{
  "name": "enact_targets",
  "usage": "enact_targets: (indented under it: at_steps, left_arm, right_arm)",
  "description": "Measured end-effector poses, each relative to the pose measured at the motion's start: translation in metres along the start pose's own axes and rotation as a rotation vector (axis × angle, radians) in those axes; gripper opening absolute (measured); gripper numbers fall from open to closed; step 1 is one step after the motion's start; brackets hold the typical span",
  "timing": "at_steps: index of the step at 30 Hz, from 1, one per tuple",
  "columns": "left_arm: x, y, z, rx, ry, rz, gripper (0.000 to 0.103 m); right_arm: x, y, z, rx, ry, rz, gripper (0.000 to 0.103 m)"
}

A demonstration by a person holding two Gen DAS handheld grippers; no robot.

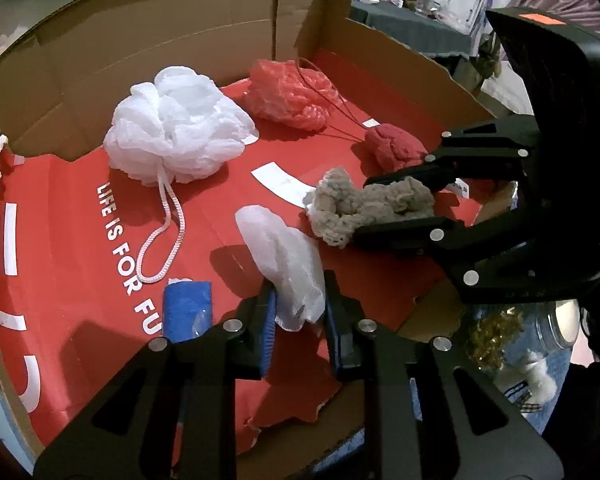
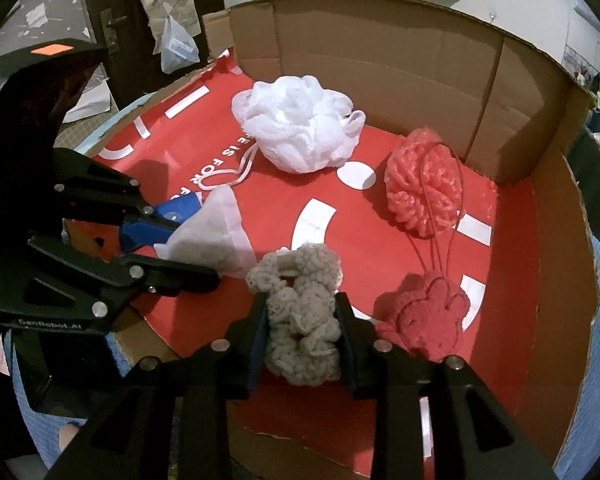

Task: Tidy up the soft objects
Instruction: 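Lower the rope and pouch onto the box floor and open both grippers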

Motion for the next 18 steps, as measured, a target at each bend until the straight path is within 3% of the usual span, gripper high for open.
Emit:
enact_targets:
  at_steps: [9, 12, 13, 15, 18]
  left_arm:
    - [-0.001, 0.0, 0.001, 0.004, -0.011, -0.011, 0.022]
    - [0.0, 0.0, 0.0, 0.007, -0.009, -0.011, 0.032]
    - [0.0, 0.0, 0.001, 0.01, -0.009, -0.013, 0.046]
    - [0.001, 0.0, -0.002, 0.007, -0.012, -0.016, 0.063]
    - [0.0, 0.0, -0.01, -0.029, -0.029, -0.013, 0.063]
  right_arm:
    - [0.001, 0.001, 0.0, -0.003, 0.006, -0.012, 0.042]
    - [0.002, 0.002, 0.0, -0.004, 0.004, -0.019, 0.045]
    - [0.002, 0.002, -0.001, -0.004, 0.003, -0.021, 0.046]
    - [0.003, 0.003, -0.002, -0.007, 0.003, -0.024, 0.047]
    - [0.002, 0.004, -0.004, -0.013, -0.002, -0.022, 0.047]
Point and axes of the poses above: each gripper's, at about its wrist camera, not at the fingertips, and z roughly the way its jaws point, x to its left, y to its top, the point moved 4 cm from there along z, roughly the way its jaws point, and after that the axes turned 14 degrees about -z, right-handed, at the moved point
